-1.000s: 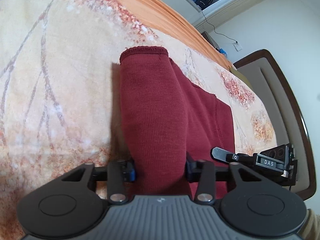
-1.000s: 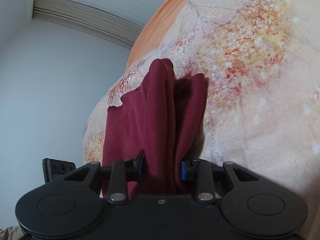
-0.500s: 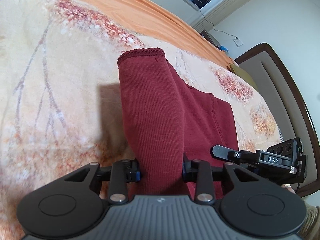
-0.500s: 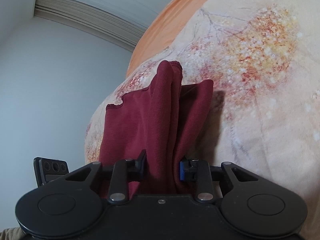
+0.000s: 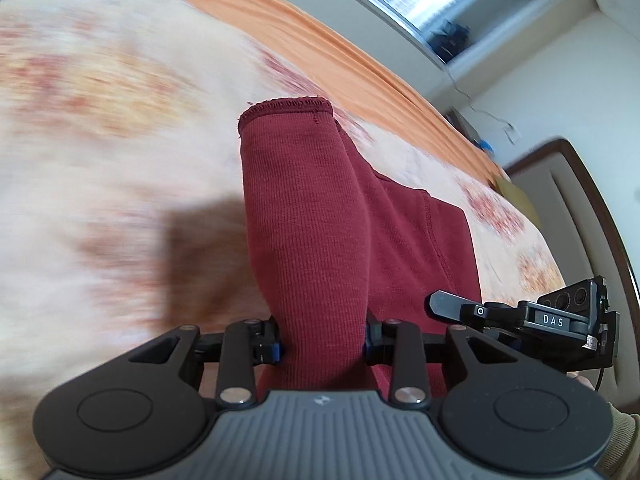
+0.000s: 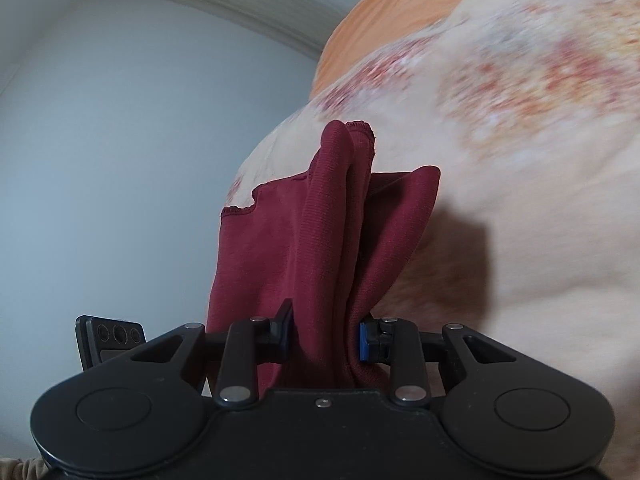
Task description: Fold small clothes
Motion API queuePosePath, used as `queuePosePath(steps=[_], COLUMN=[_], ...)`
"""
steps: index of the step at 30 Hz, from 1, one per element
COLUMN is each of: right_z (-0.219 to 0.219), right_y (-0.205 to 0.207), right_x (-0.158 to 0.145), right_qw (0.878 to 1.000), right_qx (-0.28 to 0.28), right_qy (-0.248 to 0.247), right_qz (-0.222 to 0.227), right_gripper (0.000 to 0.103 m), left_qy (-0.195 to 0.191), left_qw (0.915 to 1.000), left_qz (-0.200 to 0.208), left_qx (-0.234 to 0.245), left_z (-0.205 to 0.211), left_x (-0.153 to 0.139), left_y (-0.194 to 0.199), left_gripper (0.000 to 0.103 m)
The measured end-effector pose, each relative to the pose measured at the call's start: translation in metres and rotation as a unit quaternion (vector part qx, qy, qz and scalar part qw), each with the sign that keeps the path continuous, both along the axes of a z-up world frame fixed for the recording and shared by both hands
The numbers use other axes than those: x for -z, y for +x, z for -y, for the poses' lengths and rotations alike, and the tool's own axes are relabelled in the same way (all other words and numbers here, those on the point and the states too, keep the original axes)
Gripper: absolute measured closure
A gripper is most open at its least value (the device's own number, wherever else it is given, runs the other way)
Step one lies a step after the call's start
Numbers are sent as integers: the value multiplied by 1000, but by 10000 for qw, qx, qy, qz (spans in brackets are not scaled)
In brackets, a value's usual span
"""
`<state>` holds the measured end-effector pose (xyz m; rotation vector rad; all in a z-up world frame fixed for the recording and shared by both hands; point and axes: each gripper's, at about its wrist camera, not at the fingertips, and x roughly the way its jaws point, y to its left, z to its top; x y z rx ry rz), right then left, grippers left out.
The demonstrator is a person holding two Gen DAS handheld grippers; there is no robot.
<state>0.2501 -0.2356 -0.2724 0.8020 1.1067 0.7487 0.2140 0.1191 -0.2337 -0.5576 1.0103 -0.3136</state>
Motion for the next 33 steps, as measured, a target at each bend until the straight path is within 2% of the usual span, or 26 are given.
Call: queuePosePath(steps=[7, 11, 13, 17, 20, 23, 25, 28, 33], right_z=[-130, -197, -223, -266, -285, -287, -281, -270, -253], right_y=[14, 28, 34, 39, 44, 50, 49, 45, 42], right_x=[-9, -9, -6, 12, 37, 54, 58, 56, 53], right_qw=[9967, 9933, 9918, 9885, 9857, 9864, 9859, 9862, 9879], right_qx=[-792, -1131, -1263, -1485, -1579, -1475, -1470, -1426, -1252], right_qy=[173, 173, 100, -240, -577, -726, -806, -840, -915], right_qz=[91, 149, 166, 172, 122, 48, 30, 64, 65], right_gripper=[71, 71, 71, 71, 71, 68, 64, 57, 48], left_qy=[319, 414, 420, 445, 473, 386, 268, 292, 292], left_qw=[9965, 9927, 9909, 9889, 9890, 9901, 9909, 9918, 9897], left_qz=[76, 116, 104, -25, -168, -146, -126, -93, -105], left_qx=[-773, -1123, -1272, -1419, -1391, -1343, -1312, -1244, -1399], left_z=[-103, -154, -175, -203, -215, -225, -228, -226, -231], left_x=[-20, -22, -14, 20, 48, 66, 70, 66, 61], left_y=[-34, -42, -43, -37, -30, -29, -31, -31, -43], left_gripper=[67, 67, 66, 66, 66, 61, 59, 57, 48])
